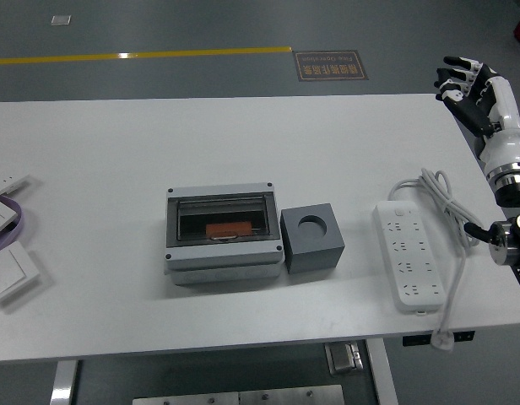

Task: Pick up the cylinder from the cube,place it in the box,flap close box

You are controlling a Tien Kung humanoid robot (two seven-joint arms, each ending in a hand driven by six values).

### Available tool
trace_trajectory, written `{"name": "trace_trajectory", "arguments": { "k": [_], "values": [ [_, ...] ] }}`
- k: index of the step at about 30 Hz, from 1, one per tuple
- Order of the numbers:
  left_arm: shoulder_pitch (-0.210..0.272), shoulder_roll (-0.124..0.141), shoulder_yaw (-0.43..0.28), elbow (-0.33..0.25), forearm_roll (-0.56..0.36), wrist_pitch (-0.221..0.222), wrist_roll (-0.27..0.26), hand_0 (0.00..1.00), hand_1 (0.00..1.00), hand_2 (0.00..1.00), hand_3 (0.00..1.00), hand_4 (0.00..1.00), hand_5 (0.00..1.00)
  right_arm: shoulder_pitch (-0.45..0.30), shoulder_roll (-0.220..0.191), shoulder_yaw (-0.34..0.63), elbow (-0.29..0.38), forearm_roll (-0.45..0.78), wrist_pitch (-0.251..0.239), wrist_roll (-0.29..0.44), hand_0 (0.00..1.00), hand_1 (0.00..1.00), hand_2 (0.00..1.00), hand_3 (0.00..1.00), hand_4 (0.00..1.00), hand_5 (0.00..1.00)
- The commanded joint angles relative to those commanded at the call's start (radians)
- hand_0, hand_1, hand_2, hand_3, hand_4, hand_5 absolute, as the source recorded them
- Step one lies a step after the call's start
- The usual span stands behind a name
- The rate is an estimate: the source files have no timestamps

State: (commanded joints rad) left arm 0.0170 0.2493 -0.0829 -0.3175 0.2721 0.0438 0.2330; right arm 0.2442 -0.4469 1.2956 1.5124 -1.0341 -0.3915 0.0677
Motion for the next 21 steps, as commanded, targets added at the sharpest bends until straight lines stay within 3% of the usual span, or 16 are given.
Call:
{"name": "trace_trajectory", "arguments": {
  "k": [12, 21],
  "values": [
    [0.000, -0.004, -0.008, -0.003, 0.006, 0.002, 0.001, 0.624, 0.596, 0.610, 0.656, 0.747, 0.296, -0.021, -0.004, 0.040, -0.020, 0.066, 0.013, 0.091, 0.605, 0.633, 0.665, 0.657, 0.590, 0.265],
    [-0.002, -0.006, -0.002, -0.003, 0.000, 0.004, 0.001, 0.625, 0.597, 0.608, 0.657, 0.749, 0.297, -0.025, -0.004, 0.051, -0.032, 0.079, 0.010, 0.105, 0.619, 0.632, 0.659, 0.641, 0.604, 0.232]
  ]
}}
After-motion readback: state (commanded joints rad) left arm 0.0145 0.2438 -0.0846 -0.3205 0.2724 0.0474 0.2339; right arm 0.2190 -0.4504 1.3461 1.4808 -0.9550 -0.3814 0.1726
